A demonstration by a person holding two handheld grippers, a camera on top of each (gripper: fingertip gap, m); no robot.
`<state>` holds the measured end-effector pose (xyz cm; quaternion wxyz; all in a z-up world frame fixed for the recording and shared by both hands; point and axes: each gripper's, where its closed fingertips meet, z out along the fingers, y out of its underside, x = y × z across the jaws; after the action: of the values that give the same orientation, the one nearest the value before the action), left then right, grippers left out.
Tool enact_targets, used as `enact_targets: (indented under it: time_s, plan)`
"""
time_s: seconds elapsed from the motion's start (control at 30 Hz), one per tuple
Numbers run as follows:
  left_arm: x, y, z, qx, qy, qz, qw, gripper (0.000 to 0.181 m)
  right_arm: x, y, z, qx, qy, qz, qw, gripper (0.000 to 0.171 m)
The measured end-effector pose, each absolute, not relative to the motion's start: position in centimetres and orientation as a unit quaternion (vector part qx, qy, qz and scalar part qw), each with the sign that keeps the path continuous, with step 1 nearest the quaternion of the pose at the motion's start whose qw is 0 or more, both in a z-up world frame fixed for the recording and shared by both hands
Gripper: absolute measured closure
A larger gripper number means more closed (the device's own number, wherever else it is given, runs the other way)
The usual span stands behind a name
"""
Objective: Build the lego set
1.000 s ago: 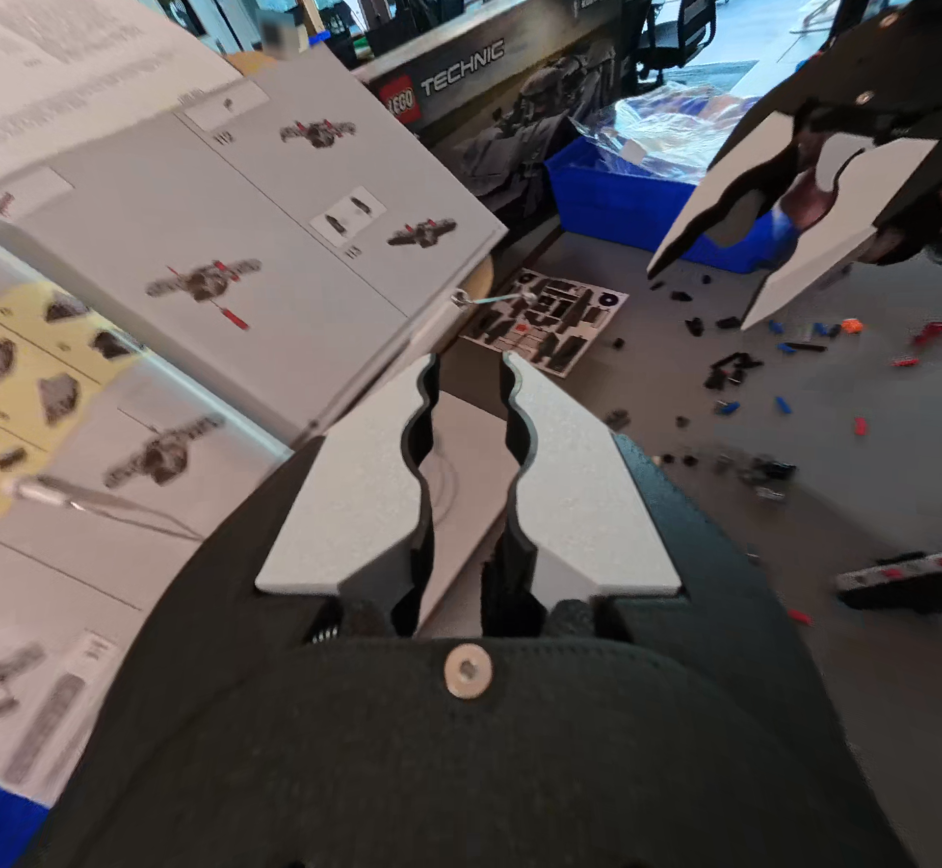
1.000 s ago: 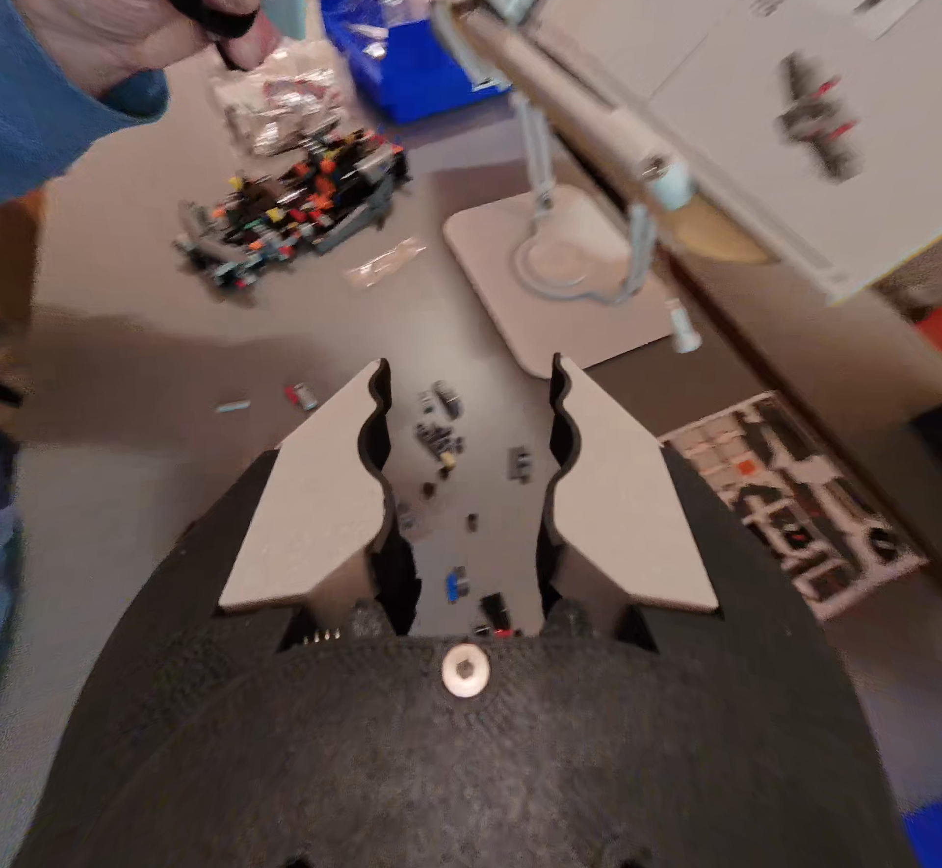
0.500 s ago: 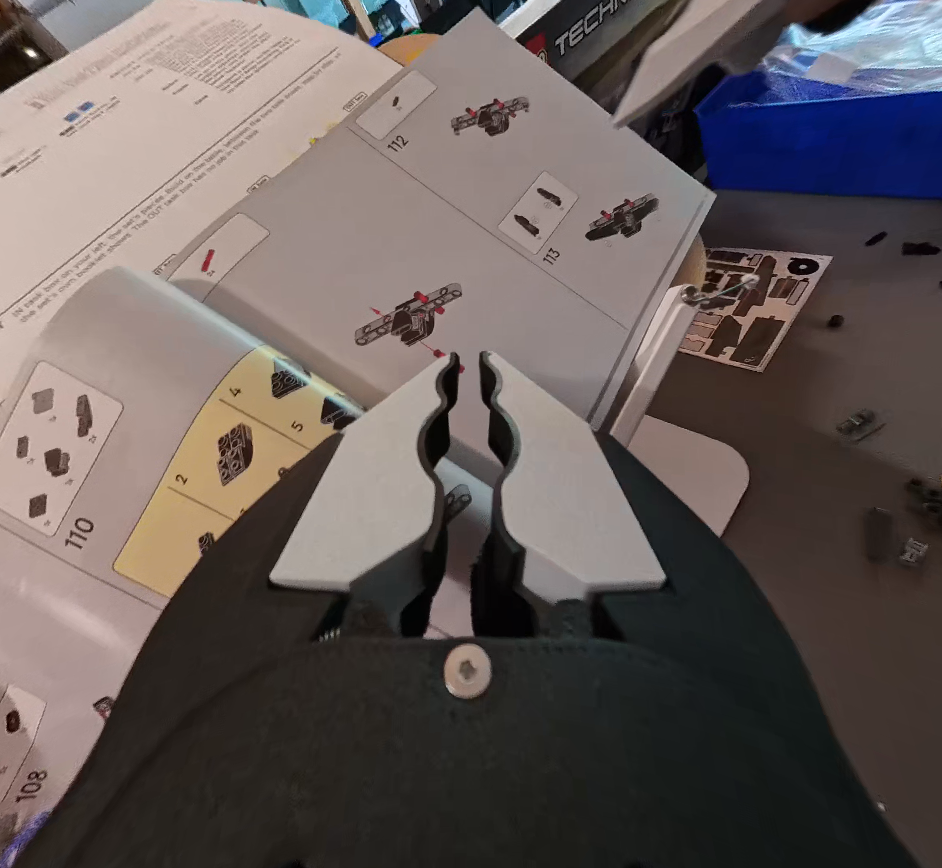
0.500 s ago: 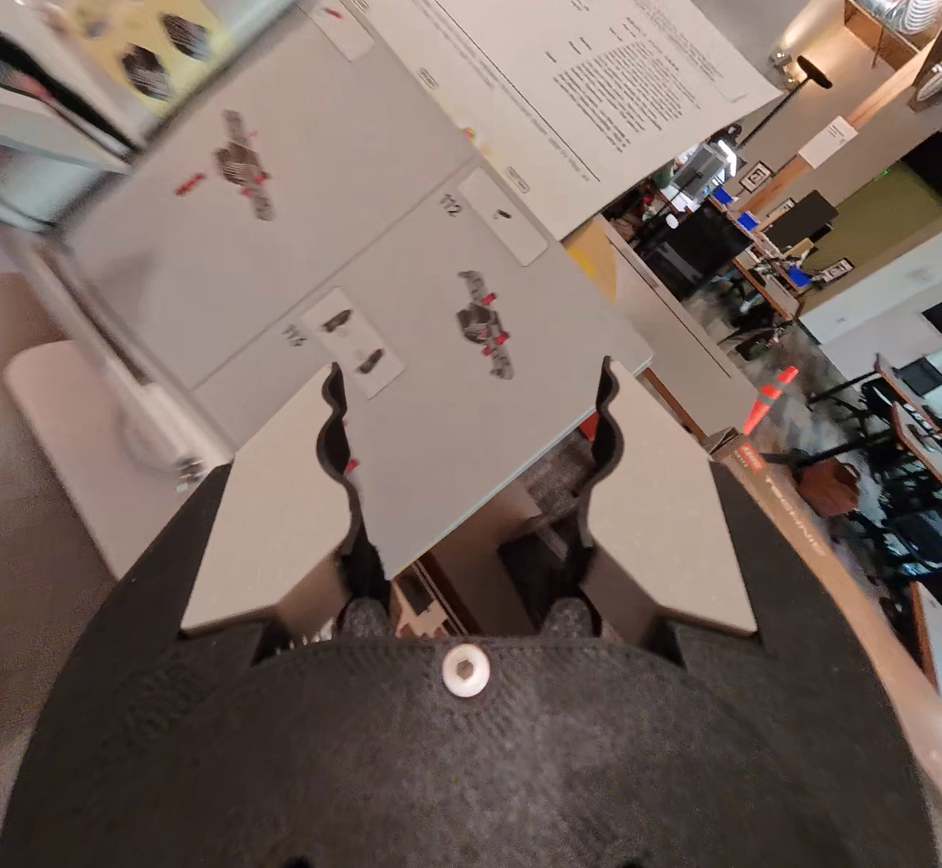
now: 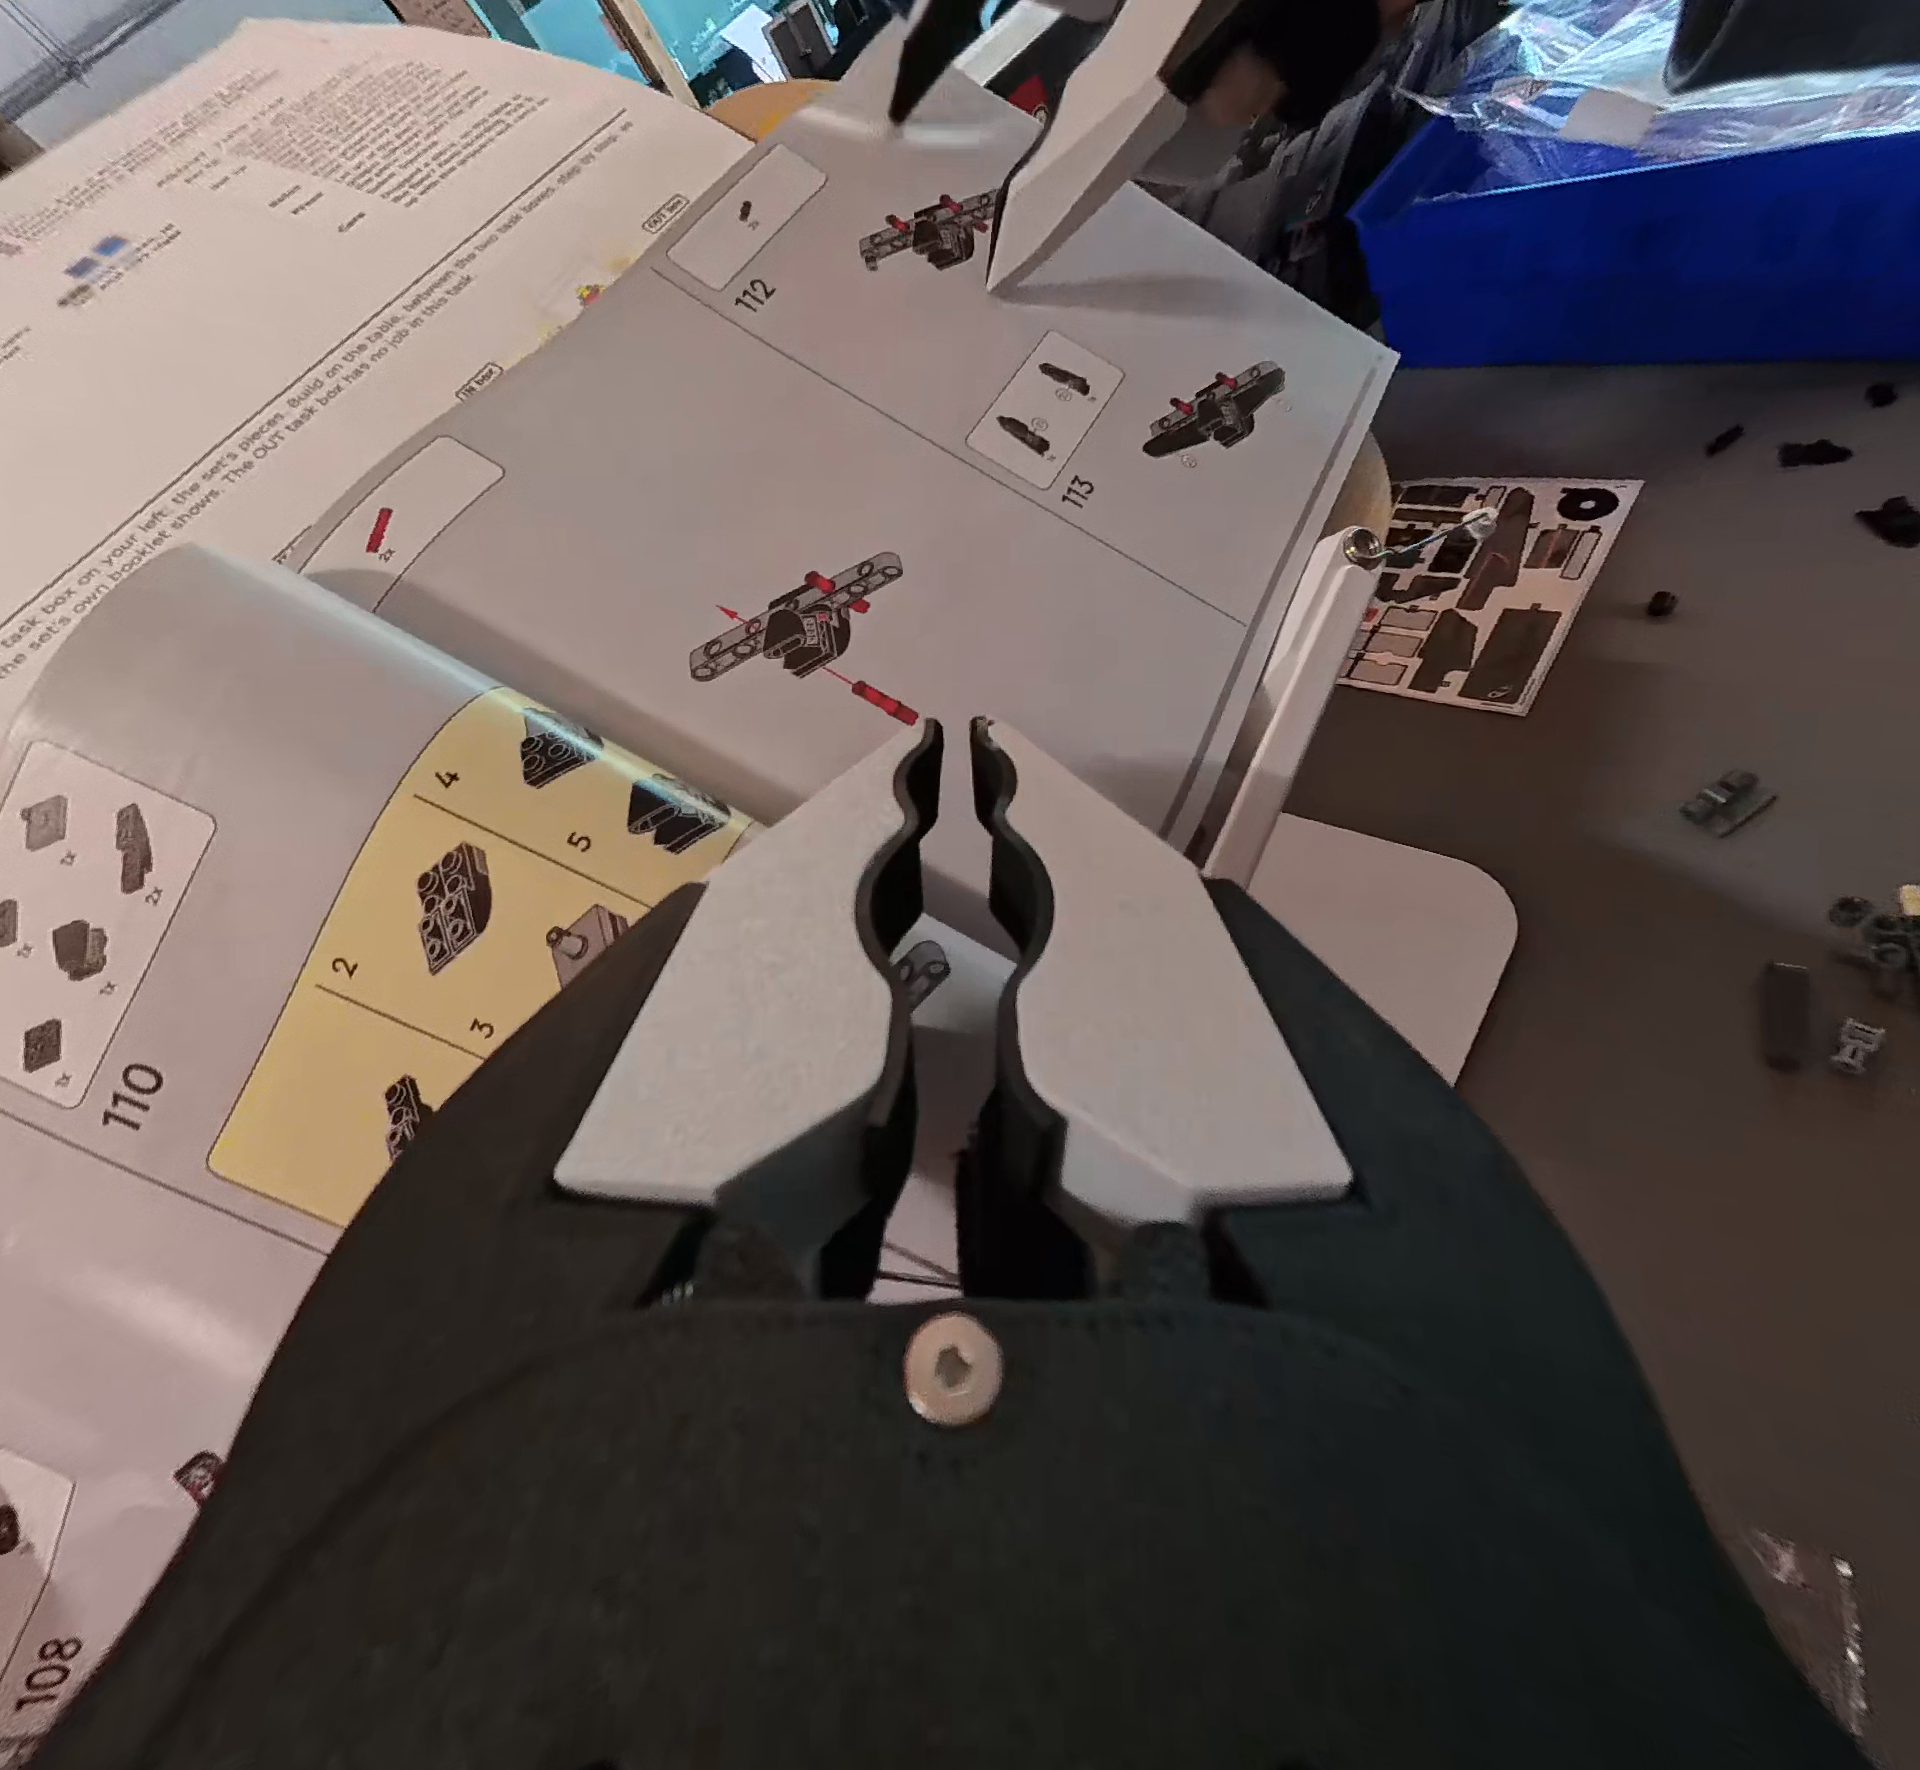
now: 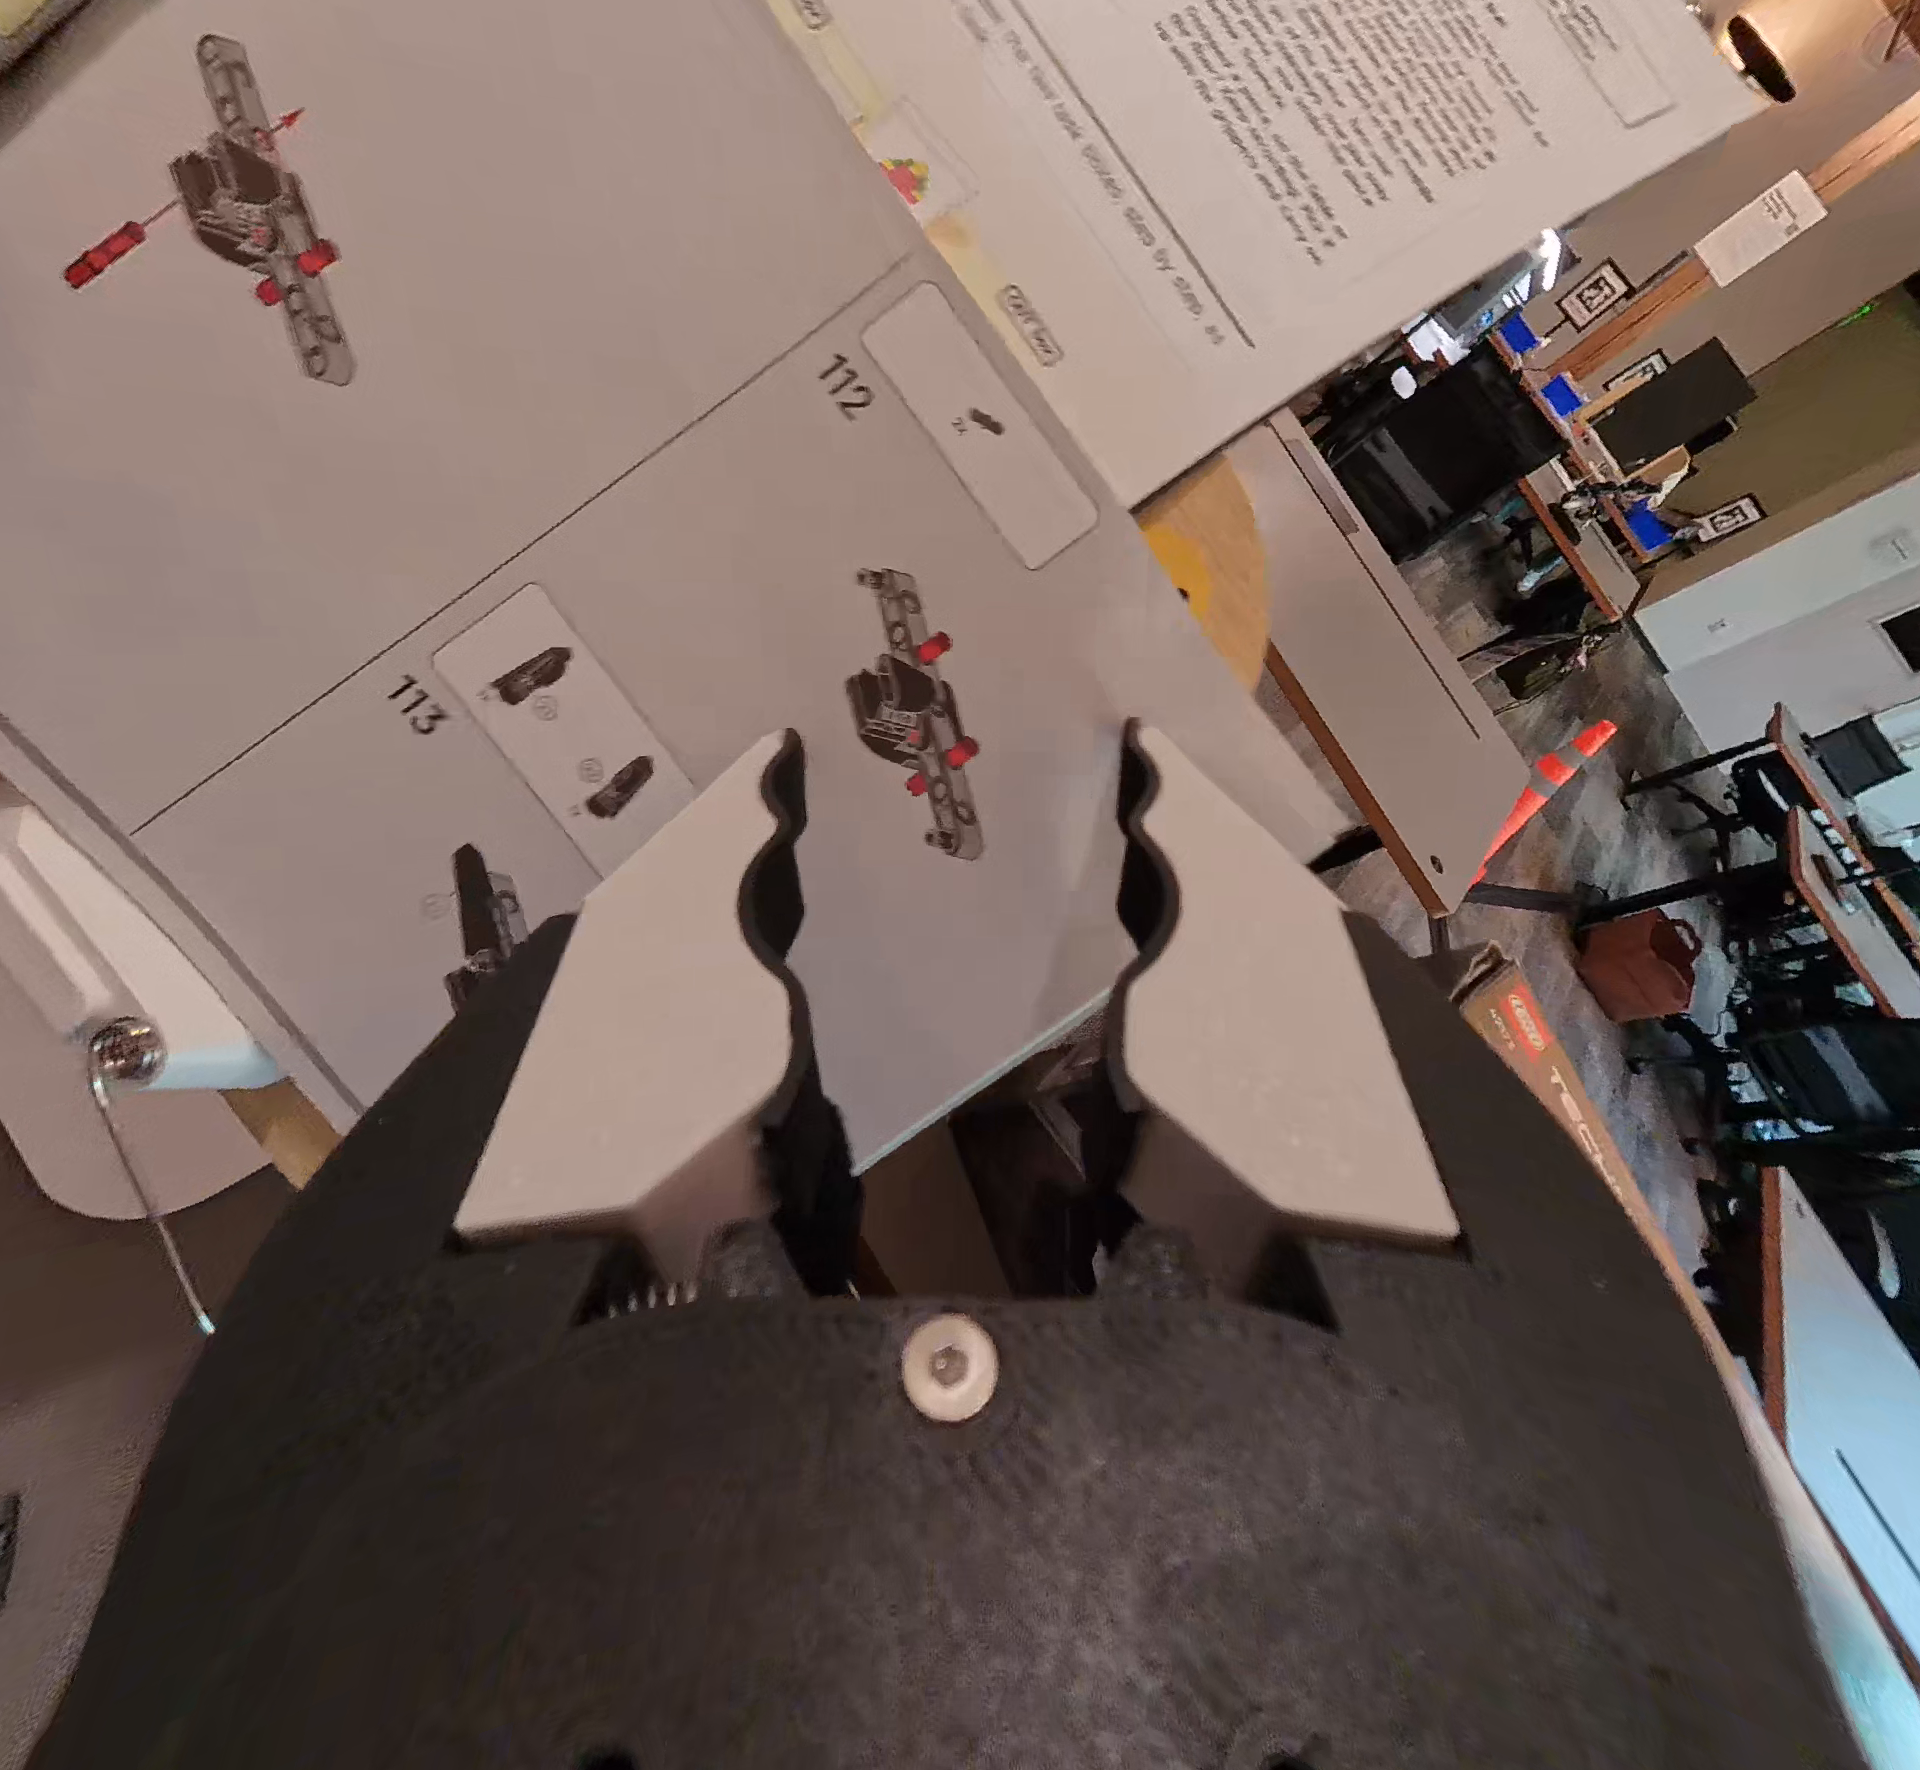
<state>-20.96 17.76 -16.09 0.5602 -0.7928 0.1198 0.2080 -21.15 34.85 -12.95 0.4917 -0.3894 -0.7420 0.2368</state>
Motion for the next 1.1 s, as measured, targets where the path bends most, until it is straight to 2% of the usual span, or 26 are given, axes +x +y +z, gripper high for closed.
enact_targets:
  time_s: [0.07,0.13,0.23,0.27,0.33,0.4,0.83,1.1]
  plan:
    - [-21.0,17.8,-16.1,-0.792,0.121,0.208,0.561,0.177,-21.0,34.1,-13.4,-0.381,-0.750,0.234,0.488,0.133]
    - [-21.0,17.8,-16.1,-0.793,0.123,0.207,0.560,0.177,-20.8,33.6,-13.8,-0.378,-0.753,0.228,0.487,0.144]
    - [-20.9,17.8,-16.2,-0.795,0.126,0.205,0.557,0.177,-20.6,33.5,-13.6,-0.380,-0.755,0.218,0.487,0.146]
    - [-20.8,17.8,-16.2,-0.795,0.128,0.204,0.556,0.177,-20.6,33.6,-13.0,-0.376,-0.750,0.217,0.499,0.139]
    - [-20.7,17.7,-16.3,-0.796,0.130,0.204,0.555,0.176,-20.7,34.1,-11.8,-0.383,-0.737,0.225,0.509,0.111]
    - [-20.6,17.7,-16.5,-0.797,0.133,0.206,0.552,0.174,-21.0,35.5,-11.9,-0.410,-0.735,0.222,0.493,0.098]
    - [-20.7,17.8,-16.8,-0.805,0.139,0.208,0.538,0.170,-21.6,35.4,-12.6,-0.415,-0.747,0.224,0.468,0.125]
    - [-20.4,17.7,-17.0,-0.809,0.143,0.206,0.531,0.170,-20.8,33.8,-12.8,-0.392,-0.766,0.204,0.468,0.154]
